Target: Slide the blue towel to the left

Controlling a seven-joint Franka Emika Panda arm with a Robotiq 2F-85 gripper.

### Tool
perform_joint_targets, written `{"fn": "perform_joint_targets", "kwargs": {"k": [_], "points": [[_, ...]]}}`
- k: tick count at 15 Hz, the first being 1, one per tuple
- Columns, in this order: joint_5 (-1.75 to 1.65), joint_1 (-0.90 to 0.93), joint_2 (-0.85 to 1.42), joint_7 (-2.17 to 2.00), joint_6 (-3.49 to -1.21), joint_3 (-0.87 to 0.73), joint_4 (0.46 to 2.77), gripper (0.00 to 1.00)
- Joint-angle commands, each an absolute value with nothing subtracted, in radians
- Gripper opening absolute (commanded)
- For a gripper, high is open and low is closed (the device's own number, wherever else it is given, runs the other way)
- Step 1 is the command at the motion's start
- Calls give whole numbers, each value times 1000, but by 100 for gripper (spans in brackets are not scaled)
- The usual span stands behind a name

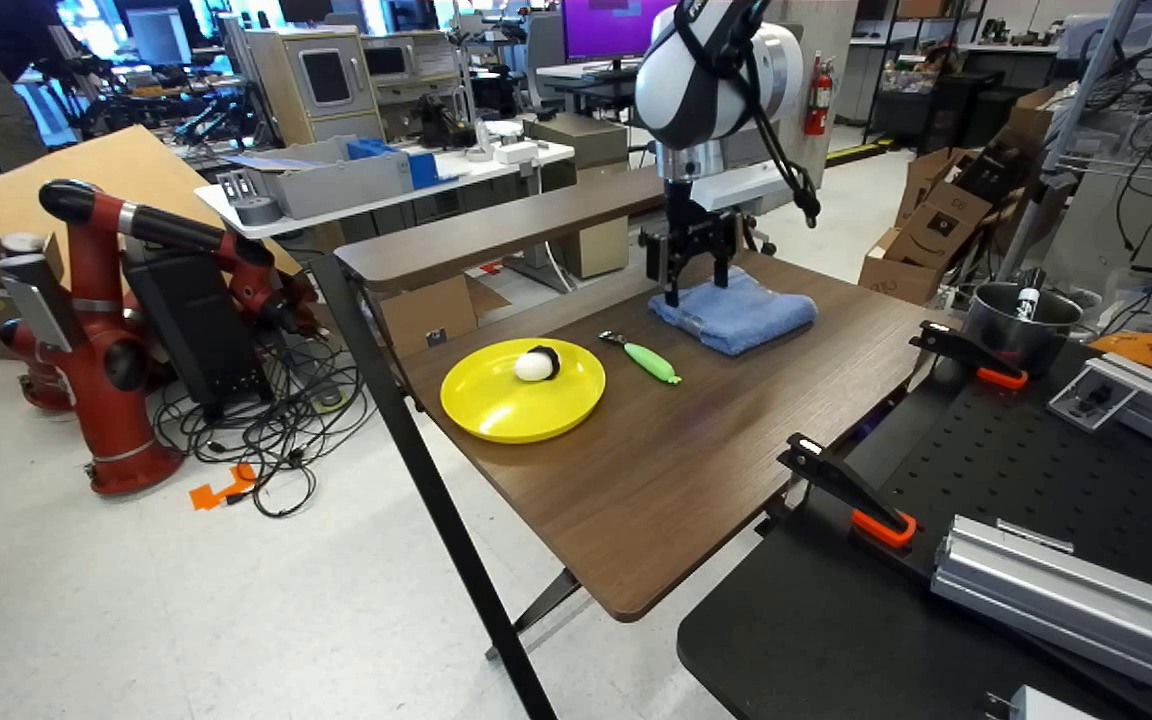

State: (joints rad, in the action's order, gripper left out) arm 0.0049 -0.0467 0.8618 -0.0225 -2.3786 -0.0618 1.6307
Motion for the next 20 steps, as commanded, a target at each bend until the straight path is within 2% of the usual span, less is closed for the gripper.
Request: {"fn": "perform_joint_targets", "kwargs": {"k": [1, 20], "points": [[28, -67, 897, -14, -2315, -35, 1575, 100], [124, -32, 984, -109, -2238, 30, 1386, 100]]}}
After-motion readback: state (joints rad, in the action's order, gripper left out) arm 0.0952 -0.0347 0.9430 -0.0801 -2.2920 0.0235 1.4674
